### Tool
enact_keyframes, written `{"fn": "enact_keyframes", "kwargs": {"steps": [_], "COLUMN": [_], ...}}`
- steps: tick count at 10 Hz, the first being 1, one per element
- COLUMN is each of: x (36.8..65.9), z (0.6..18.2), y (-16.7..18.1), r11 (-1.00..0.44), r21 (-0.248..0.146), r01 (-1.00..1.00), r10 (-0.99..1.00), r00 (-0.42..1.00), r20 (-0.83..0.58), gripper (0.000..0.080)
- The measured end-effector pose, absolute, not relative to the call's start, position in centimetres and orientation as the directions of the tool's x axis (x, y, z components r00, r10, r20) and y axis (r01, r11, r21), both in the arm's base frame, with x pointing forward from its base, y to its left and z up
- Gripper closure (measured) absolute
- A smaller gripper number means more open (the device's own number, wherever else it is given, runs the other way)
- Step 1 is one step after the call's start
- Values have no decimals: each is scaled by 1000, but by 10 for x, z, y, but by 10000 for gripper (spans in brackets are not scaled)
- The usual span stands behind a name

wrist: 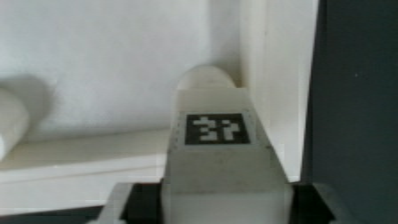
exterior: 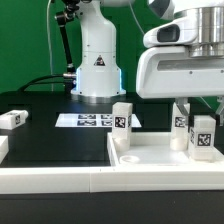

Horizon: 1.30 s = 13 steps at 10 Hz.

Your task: Assemble square table

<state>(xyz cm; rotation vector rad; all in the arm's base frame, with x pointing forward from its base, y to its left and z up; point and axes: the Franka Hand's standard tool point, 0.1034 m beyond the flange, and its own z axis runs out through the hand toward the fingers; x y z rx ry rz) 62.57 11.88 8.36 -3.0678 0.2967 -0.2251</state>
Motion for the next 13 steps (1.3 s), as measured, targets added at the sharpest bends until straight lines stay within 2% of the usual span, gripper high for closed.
{"fn": "enact_keyframes", "kwargs": {"steps": [3, 6, 11, 13], "x": [625, 623, 623, 623], "z": [83, 83, 83, 83], "y": [119, 119, 117, 118], "r11": [-852, -610, -361, -364], "r21": [-109, -138, -154, -155], "r01": [-511, -781, -920, -918], "r10": [-522, -792, -931, -930], "r00": [846, 607, 365, 368], "r20": [109, 65, 9, 9], "gripper": [509, 509, 509, 509]}}
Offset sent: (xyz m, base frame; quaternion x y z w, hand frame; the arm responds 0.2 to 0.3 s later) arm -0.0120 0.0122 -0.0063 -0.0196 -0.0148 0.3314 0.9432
